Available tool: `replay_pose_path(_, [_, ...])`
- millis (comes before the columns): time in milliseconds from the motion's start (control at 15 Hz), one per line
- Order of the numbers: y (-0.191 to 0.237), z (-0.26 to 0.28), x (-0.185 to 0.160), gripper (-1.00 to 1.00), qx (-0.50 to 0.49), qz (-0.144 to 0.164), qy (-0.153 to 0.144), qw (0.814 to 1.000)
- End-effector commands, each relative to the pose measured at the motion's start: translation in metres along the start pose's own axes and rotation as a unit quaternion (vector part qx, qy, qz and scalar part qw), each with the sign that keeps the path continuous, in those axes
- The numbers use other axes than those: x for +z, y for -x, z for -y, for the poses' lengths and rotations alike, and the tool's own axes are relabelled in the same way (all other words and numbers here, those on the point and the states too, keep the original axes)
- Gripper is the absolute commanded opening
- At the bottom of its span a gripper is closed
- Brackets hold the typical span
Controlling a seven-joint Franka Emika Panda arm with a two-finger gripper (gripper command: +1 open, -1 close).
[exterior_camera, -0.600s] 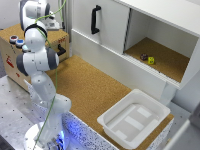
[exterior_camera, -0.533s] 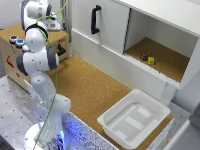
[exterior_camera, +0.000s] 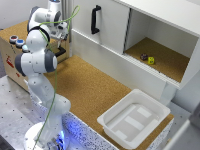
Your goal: Grasp the drawer handle, then open it
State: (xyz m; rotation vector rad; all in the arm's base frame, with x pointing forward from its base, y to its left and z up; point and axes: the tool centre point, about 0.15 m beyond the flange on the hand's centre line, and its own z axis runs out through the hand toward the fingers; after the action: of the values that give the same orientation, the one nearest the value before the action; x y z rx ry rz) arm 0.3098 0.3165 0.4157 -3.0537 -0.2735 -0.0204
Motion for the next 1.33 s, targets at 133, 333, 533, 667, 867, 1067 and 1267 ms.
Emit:
replay_pose_path(133, [-0.001, 0.01, 0.078, 1.0, 0.142, -0.019, -0.07, 0.987])
replay_pose_path(333, [-0.013, 0.007, 0.096, 1.0, 0.16, -0.004, -0.091, 0.983])
replay_pose_path(533, [-0.031, 0.004, 0.111, 1.0, 0.14, 0.024, -0.117, 0.983])
replay_pose_path(667, [-0.039, 0.005, 0.121, 1.0, 0.108, 0.04, -0.145, 0.983])
replay_pose_path(867, [-0.052, 0.011, 0.125, 1.0, 0.062, 0.056, -0.154, 0.985])
replay_pose_path(1067, [-0.052, 0.011, 0.12, 1.0, 0.065, 0.049, -0.151, 0.985])
replay_pose_path(1267, [-0.044, 0.015, 0.122, -1.0, 0.055, 0.041, -0.158, 0.985])
